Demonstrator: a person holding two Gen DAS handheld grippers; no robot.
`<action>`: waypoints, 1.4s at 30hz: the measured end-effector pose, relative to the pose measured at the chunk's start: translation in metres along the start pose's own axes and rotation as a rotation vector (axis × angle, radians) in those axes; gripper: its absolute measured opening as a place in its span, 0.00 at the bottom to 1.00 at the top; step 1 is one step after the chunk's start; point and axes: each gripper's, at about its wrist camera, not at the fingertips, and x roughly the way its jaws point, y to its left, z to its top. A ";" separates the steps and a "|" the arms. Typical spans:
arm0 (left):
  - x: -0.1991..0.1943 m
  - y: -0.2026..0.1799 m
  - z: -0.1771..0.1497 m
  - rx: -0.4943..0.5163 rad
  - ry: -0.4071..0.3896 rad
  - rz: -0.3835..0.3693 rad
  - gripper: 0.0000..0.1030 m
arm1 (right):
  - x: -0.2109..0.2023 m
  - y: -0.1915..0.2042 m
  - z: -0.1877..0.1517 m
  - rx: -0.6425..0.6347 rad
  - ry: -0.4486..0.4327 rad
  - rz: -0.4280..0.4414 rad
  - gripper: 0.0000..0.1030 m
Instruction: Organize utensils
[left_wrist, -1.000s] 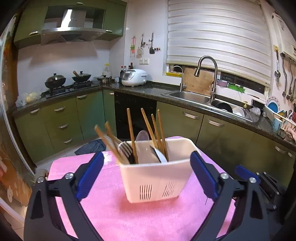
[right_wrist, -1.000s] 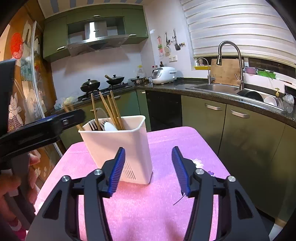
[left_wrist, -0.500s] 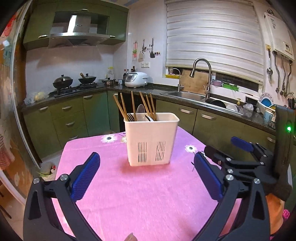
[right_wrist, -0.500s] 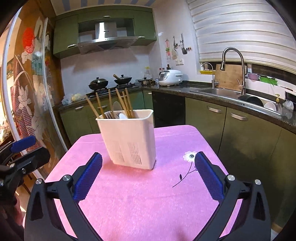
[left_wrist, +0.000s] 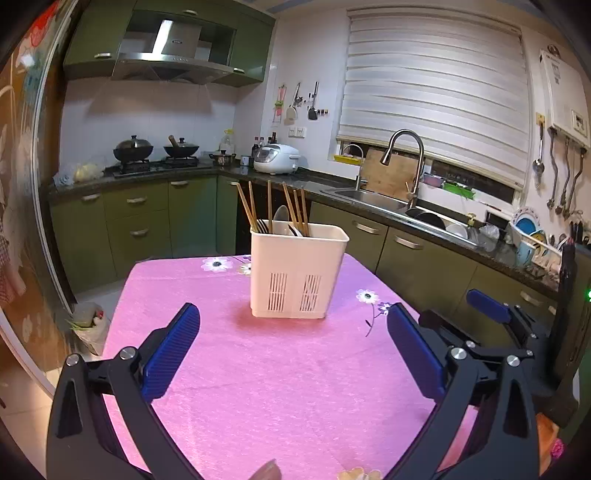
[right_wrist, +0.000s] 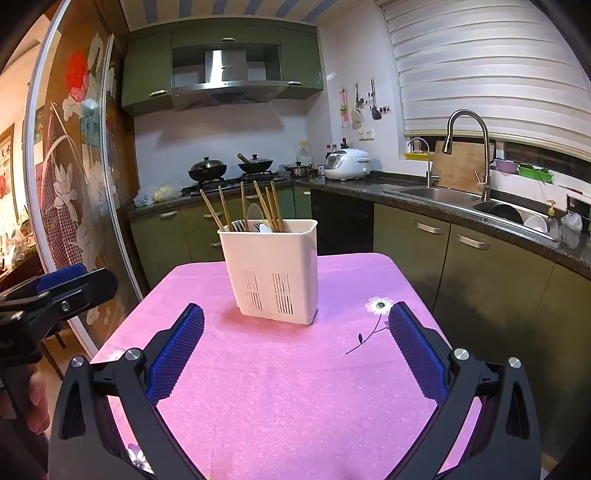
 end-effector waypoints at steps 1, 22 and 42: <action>0.000 0.000 0.000 0.001 -0.003 0.005 0.94 | -0.002 0.000 0.000 0.000 -0.002 0.002 0.96; -0.003 0.001 0.001 0.021 -0.023 0.066 0.94 | -0.003 0.002 0.000 -0.001 0.003 0.008 0.96; -0.004 0.002 0.000 0.024 -0.018 0.035 0.94 | 0.003 0.004 0.001 -0.002 0.005 0.007 0.96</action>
